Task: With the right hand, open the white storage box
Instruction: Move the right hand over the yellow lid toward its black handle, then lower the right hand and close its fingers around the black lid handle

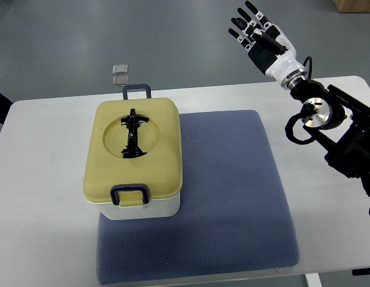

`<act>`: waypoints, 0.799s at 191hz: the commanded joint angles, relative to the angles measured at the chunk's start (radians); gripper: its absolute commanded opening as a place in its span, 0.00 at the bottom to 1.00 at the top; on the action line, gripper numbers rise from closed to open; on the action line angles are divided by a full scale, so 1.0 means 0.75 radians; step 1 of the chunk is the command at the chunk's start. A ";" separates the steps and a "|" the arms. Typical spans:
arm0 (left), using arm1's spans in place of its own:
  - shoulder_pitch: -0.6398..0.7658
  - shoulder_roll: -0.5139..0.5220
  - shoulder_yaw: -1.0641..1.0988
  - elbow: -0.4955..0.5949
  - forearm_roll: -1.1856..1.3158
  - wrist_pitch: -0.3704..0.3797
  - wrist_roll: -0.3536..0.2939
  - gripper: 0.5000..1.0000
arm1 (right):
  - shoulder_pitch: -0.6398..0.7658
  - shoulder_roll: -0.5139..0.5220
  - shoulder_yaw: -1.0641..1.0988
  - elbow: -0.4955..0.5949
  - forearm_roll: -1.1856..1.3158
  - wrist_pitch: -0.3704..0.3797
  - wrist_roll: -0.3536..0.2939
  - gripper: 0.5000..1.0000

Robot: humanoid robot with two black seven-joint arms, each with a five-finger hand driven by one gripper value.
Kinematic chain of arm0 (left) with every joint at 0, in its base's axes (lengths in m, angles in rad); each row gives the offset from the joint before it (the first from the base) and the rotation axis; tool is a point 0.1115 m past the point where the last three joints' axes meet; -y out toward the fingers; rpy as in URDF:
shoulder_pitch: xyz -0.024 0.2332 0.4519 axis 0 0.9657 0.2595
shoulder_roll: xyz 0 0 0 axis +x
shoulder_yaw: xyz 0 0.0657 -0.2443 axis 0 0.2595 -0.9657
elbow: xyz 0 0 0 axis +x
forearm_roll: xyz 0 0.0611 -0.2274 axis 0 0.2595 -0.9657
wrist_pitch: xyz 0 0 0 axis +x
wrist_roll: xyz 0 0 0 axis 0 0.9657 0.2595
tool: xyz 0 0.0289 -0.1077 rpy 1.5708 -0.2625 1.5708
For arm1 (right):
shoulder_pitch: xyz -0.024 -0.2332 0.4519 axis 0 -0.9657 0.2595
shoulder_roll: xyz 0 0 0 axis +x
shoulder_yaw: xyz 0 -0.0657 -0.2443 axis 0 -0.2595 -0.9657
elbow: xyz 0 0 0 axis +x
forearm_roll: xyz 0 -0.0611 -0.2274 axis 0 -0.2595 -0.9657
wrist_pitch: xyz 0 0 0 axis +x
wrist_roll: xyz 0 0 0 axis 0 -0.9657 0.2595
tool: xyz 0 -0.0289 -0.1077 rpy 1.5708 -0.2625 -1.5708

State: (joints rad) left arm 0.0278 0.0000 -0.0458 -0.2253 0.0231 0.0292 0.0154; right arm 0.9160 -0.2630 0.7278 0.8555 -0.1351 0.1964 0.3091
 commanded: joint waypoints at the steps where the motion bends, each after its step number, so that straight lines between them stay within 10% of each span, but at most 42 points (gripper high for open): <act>1: 0.000 0.000 0.002 0.000 0.000 -0.004 0.000 1.00 | 0.159 -0.056 -0.171 0.001 -0.225 0.014 -0.001 0.86; 74: 0.000 0.000 0.002 -0.015 0.002 -0.010 0.000 1.00 | 0.583 -0.191 -0.457 0.258 -1.341 0.319 0.120 0.86; 153: 0.000 0.000 0.000 -0.015 0.000 -0.010 0.000 1.00 | 0.683 -0.150 -0.711 0.383 -1.691 0.102 0.224 0.86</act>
State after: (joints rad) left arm 0.0276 0.0000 -0.0459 -0.2363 0.0238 0.0219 0.0151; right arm 1.4167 -0.3912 0.2406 1.1423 -1.3965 0.3285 0.4736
